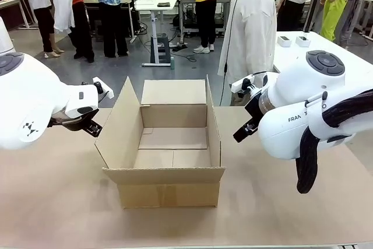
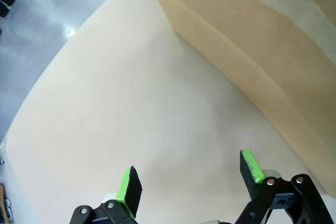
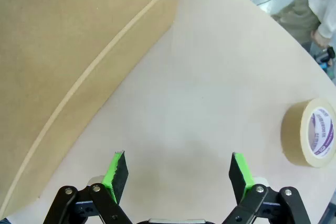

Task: Wrap the clocks to prevent damage.
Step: Open the side flaps of the Package Box.

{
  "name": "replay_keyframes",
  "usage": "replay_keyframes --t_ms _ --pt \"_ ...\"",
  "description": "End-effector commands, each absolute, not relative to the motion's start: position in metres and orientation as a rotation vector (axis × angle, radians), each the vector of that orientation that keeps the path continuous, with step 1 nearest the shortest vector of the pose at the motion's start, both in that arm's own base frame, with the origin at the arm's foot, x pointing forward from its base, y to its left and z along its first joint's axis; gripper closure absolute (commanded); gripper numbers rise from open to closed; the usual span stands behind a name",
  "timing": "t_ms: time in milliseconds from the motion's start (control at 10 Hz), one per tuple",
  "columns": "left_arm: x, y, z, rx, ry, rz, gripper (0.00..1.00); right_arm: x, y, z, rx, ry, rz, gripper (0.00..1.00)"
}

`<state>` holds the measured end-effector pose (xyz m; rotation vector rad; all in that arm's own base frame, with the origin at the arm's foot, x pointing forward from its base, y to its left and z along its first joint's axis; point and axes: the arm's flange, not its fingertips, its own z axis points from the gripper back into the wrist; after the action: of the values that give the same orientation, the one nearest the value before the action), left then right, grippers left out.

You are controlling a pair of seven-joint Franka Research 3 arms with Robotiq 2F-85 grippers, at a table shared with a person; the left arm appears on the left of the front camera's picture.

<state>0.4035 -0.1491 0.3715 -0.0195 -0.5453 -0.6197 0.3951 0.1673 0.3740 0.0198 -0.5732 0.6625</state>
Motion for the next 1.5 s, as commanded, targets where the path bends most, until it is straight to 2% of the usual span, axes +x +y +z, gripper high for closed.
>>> replay_keyframes --t_ms 0,600,700,900,1000,1100,1400 --pt "0.403 -0.149 0.372 -0.02 -0.545 -0.62 0.0 0.395 0.167 0.374 0.02 -0.573 0.663 0.0" --pt "0.403 -0.149 0.372 -0.02 -0.545 -0.62 0.0 0.395 0.167 0.374 0.02 -0.573 0.663 0.0" --pt "0.412 -0.134 0.414 0.003 -0.562 -0.681 0.0 0.388 0.168 0.419 0.005 -0.594 0.65 0.0" --pt "0.395 -0.116 0.481 -0.029 -0.603 -0.765 0.0 0.36 0.149 0.496 -0.034 -0.575 0.676 0.0" --pt "0.403 -0.111 0.517 -0.028 -0.56 -0.835 0.0 0.352 0.145 0.528 -0.049 -0.562 0.68 0.0" --pt "0.41 -0.105 0.549 -0.038 -0.541 -0.873 0.0 0.34 0.143 0.557 -0.088 -0.535 0.716 0.0" --pt "0.39 -0.1 0.61 -0.024 -0.535 -0.936 0.0 0.302 0.142 0.62 -0.16 -0.464 0.817 0.0"
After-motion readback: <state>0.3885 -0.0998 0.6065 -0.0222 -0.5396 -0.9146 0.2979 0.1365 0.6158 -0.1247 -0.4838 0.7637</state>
